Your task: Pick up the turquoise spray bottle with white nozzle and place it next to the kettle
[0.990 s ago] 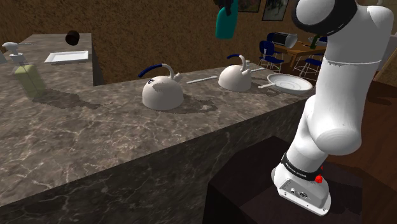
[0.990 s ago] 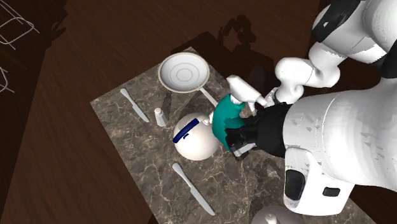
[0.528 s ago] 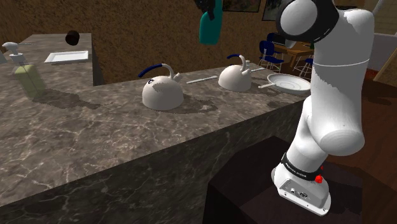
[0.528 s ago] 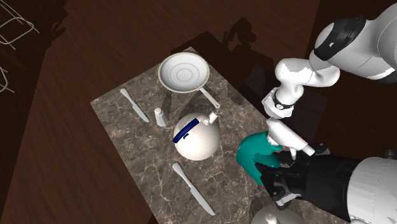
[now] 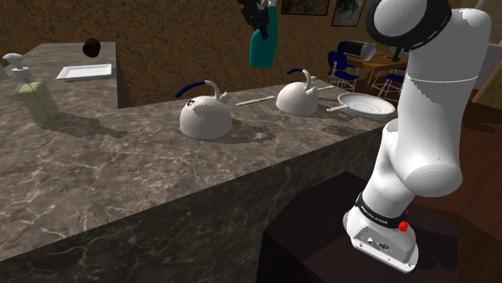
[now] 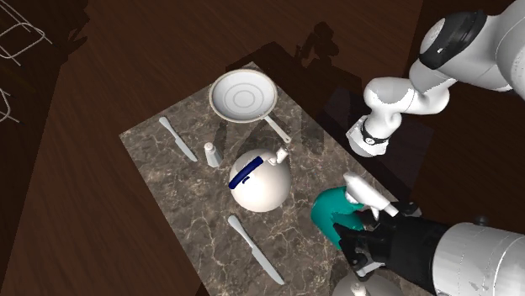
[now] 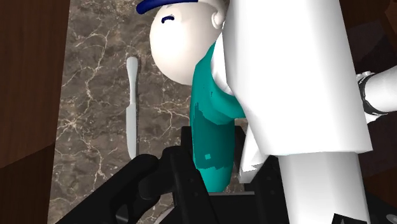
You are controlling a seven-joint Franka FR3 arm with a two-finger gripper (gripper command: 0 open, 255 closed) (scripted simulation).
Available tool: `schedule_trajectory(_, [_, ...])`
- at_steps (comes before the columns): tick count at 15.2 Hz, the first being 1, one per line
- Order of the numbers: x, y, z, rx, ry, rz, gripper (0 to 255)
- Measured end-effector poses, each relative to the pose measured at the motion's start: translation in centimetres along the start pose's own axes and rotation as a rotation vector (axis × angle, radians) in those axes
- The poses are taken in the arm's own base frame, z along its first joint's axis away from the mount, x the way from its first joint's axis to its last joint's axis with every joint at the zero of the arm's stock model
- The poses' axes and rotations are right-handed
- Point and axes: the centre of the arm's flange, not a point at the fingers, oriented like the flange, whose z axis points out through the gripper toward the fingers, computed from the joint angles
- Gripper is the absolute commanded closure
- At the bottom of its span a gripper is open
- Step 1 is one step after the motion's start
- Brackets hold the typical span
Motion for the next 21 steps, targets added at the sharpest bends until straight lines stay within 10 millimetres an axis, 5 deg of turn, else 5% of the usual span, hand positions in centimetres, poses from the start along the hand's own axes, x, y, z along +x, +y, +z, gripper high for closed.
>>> schedule_trajectory(21, [5.5,0.0,9.7,0.000,0.000,0.000,255])
